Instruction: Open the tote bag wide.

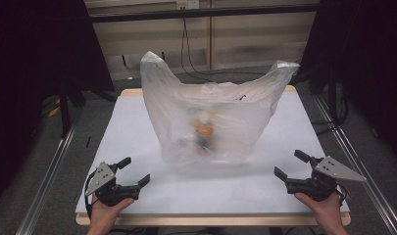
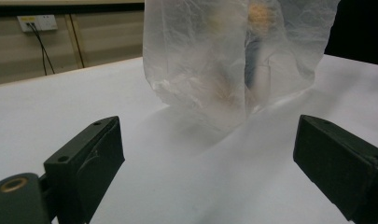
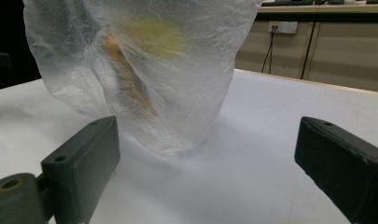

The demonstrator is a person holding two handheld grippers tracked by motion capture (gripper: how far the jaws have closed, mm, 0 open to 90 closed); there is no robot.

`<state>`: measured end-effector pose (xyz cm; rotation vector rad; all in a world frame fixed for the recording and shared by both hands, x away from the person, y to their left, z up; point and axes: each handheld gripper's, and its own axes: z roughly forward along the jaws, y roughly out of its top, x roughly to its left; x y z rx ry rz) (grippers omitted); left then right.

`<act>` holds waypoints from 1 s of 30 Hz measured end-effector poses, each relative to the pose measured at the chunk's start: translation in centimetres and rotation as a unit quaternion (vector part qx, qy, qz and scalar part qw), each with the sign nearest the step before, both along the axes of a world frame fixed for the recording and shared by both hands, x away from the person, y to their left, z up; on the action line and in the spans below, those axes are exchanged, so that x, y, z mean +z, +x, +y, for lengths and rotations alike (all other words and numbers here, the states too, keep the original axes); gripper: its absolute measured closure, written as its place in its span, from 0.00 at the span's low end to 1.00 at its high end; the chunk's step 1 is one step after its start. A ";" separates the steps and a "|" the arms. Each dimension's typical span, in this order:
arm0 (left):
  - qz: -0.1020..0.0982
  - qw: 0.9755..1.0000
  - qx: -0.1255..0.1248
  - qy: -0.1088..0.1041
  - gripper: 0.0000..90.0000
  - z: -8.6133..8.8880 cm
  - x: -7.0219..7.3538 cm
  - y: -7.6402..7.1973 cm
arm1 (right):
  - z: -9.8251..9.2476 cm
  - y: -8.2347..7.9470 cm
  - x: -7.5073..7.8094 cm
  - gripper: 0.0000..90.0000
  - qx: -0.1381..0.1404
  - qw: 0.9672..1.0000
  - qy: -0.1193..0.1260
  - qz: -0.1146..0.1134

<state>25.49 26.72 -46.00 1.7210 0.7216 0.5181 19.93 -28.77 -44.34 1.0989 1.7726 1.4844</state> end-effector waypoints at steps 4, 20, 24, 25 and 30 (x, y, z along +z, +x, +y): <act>0.004 1.000 -0.017 -0.012 0.19 -0.1 0.1 -0.1 | 0.1 0.1 -0.1 0.10 0.011 1.000 -0.002 0.007; -0.001 0.998 -0.060 0.018 0.65 -0.1 0.9 -0.8 | 0.5 1.2 0.1 0.60 0.090 0.995 -0.001 0.033; 0.017 0.998 -0.065 0.011 0.79 -0.1 1.1 -0.7 | 0.4 1.3 0.5 0.72 0.106 0.994 0.013 0.036; 0.020 0.997 -0.071 0.017 0.79 0.1 1.2 -0.6 | 0.5 1.4 0.5 0.77 0.108 0.993 0.018 0.040; 0.044 0.996 -0.073 0.018 0.90 -0.6 2.0 -0.4 | 1.0 1.9 1.0 0.97 0.138 0.989 0.023 0.051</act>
